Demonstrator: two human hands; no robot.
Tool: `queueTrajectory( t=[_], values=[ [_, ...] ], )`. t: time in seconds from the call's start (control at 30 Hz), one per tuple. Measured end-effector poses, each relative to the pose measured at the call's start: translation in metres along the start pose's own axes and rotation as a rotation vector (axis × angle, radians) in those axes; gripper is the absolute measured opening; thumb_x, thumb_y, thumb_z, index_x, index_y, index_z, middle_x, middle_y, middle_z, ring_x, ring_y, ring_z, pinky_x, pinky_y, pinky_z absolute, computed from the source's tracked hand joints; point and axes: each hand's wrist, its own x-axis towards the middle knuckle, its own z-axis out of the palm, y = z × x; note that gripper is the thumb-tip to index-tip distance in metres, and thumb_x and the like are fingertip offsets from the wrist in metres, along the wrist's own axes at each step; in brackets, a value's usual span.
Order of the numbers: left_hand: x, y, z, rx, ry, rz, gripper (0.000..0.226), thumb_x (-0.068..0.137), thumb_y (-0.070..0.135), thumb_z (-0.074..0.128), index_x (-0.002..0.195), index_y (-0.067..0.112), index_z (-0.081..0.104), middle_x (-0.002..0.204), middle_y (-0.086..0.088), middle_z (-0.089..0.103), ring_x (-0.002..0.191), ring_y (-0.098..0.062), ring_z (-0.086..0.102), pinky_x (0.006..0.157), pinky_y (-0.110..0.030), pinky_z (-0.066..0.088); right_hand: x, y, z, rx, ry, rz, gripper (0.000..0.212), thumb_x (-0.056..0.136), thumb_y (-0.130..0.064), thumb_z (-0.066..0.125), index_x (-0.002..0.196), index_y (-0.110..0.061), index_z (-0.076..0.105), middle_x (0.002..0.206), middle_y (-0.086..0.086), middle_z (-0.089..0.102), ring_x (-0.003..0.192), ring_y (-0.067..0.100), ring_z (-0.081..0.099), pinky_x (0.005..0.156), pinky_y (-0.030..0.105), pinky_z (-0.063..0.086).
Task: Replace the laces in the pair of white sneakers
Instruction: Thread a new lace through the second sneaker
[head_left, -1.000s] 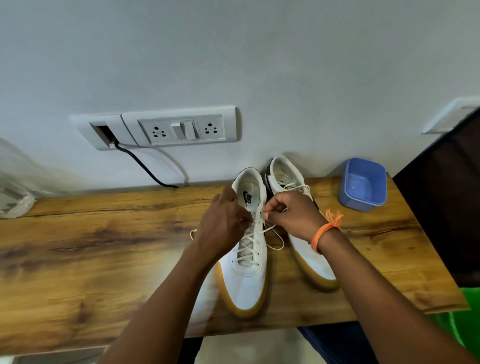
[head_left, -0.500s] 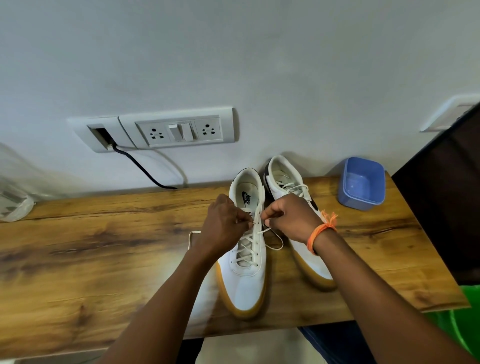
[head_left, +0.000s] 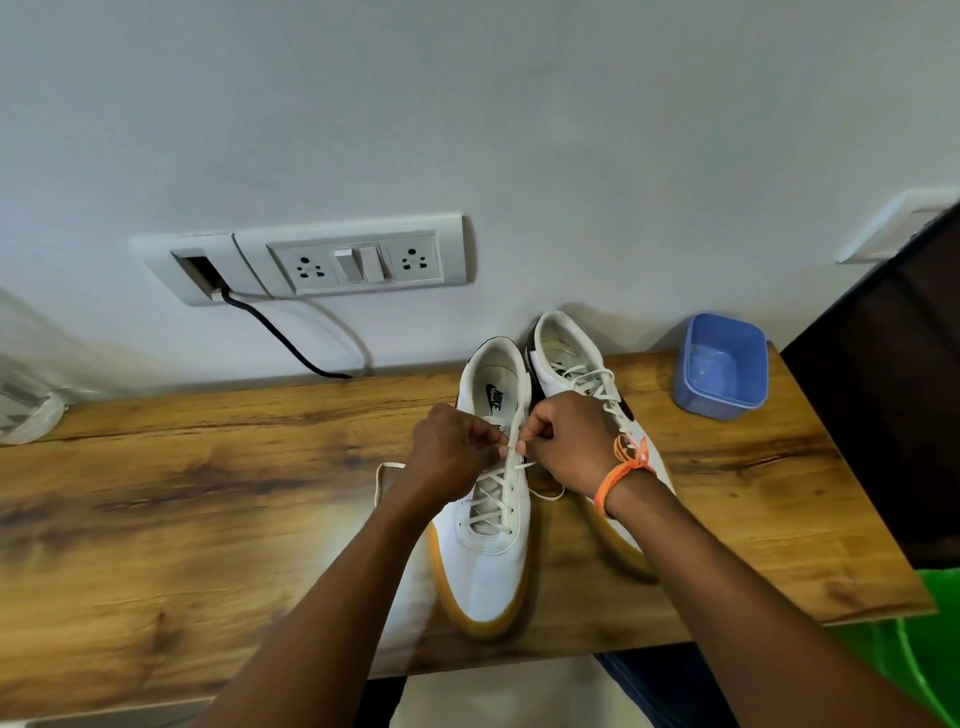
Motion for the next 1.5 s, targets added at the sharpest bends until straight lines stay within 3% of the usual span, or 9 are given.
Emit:
queueTrajectory(
  t=[0.17, 0.3, 0.43, 0.6, 0.83, 1.1, 1.27, 1.4, 1.5],
  values=[
    [-0.001, 0.004, -0.005, 0.232, 0.035, 0.031, 0.011, 0.082, 0.034, 0.077, 0.091, 0.028, 0.079, 0.094, 0.005, 0.069, 0.1, -0.017, 0.055, 0.092, -0.036, 0.043, 0.008, 0.011, -0.021, -0.115, -0.062, 0.049, 0.02, 0.088, -0.009, 0.056, 0.08, -0.015, 0.073, 0.092, 0.001, 0.072, 0.09, 0.021, 0.065, 0.08, 0.031, 0.051],
    [-0.001, 0.004, -0.007, 0.246, -0.026, 0.056, 0.007, 0.083, 0.033, 0.076, 0.086, 0.028, 0.079, 0.083, 0.011, 0.068, 0.094, -0.013, 0.054, 0.093, -0.036, 0.04, 0.018, 0.041, -0.063, -0.062, 0.208, 0.261, 0.024, 0.089, -0.003, 0.05, 0.086, 0.001, 0.073, 0.093, 0.019, 0.071, 0.093, 0.036, 0.064, 0.08, 0.033, 0.049],
    [0.001, 0.003, -0.007, 0.242, -0.053, 0.049, 0.006, 0.083, 0.033, 0.076, 0.086, 0.028, 0.078, 0.079, 0.012, 0.063, 0.094, -0.015, 0.055, 0.093, -0.036, 0.04, 0.015, 0.045, -0.074, 0.326, 0.463, 0.376, 0.026, 0.089, -0.007, 0.042, 0.075, 0.004, 0.061, 0.08, 0.024, 0.067, 0.072, 0.038, 0.066, 0.071, 0.048, 0.057],
    [0.0, 0.005, -0.007, 0.165, -0.078, 0.003, 0.003, 0.083, 0.028, 0.077, 0.084, 0.025, 0.078, 0.079, 0.01, 0.065, 0.103, -0.022, 0.056, 0.094, -0.04, 0.043, 0.003, -0.002, -0.041, 0.571, 0.206, 0.255, 0.022, 0.092, -0.004, 0.042, 0.075, -0.011, 0.053, 0.079, 0.016, 0.068, 0.052, 0.025, 0.064, 0.049, 0.034, 0.052],
    [-0.001, 0.007, -0.008, 0.099, -0.101, -0.014, 0.004, 0.084, 0.021, 0.076, 0.08, 0.023, 0.077, 0.069, 0.009, 0.06, 0.09, -0.021, 0.057, 0.095, -0.044, 0.046, -0.002, -0.004, -0.006, 0.135, 0.016, -0.066, 0.012, 0.078, -0.002, 0.063, 0.077, -0.013, 0.066, 0.075, 0.001, 0.068, 0.068, 0.017, 0.065, 0.066, 0.029, 0.054],
    [-0.002, 0.008, -0.01, 0.094, -0.107, -0.028, 0.003, 0.084, 0.02, 0.076, 0.082, 0.021, 0.078, 0.087, -0.004, 0.073, 0.097, -0.025, 0.064, 0.093, -0.044, 0.049, -0.001, 0.0, 0.002, -0.018, 0.005, -0.148, 0.02, 0.07, -0.006, 0.081, 0.069, -0.022, 0.068, 0.071, -0.009, 0.065, 0.065, 0.006, 0.058, 0.059, 0.015, 0.04],
    [0.0, 0.003, -0.015, 0.197, -0.09, -0.074, 0.03, 0.08, 0.034, 0.077, 0.058, 0.051, 0.066, 0.095, 0.003, 0.069, 0.105, -0.028, 0.056, 0.091, -0.047, 0.05, 0.008, 0.018, -0.036, 0.14, 0.272, 0.018, 0.028, 0.069, 0.0, 0.076, 0.06, -0.024, 0.063, 0.061, -0.013, 0.061, 0.059, -0.002, 0.055, 0.054, 0.011, 0.039],
    [0.001, 0.003, -0.021, 0.17, -0.152, -0.041, 0.007, 0.085, 0.028, 0.074, 0.086, 0.033, 0.079, 0.091, 0.004, 0.072, 0.108, -0.028, 0.056, 0.096, -0.047, 0.048, 0.01, 0.049, -0.076, 0.296, 0.578, 0.251, 0.014, 0.075, -0.003, 0.072, 0.071, -0.014, 0.065, 0.07, 0.006, 0.069, 0.061, 0.018, 0.067, 0.062, 0.024, 0.055],
    [-0.002, 0.006, -0.031, -0.017, -0.159, -0.03, 0.009, 0.088, 0.022, 0.071, 0.086, 0.023, 0.08, 0.084, -0.002, 0.072, 0.09, -0.025, 0.063, 0.082, -0.036, 0.053, 0.007, 0.044, -0.075, 0.529, 0.523, 0.289, 0.019, 0.082, 0.006, 0.061, 0.077, -0.012, 0.064, 0.072, 0.014, 0.068, 0.055, 0.021, 0.069, 0.058, 0.035, 0.061]
  ],
)
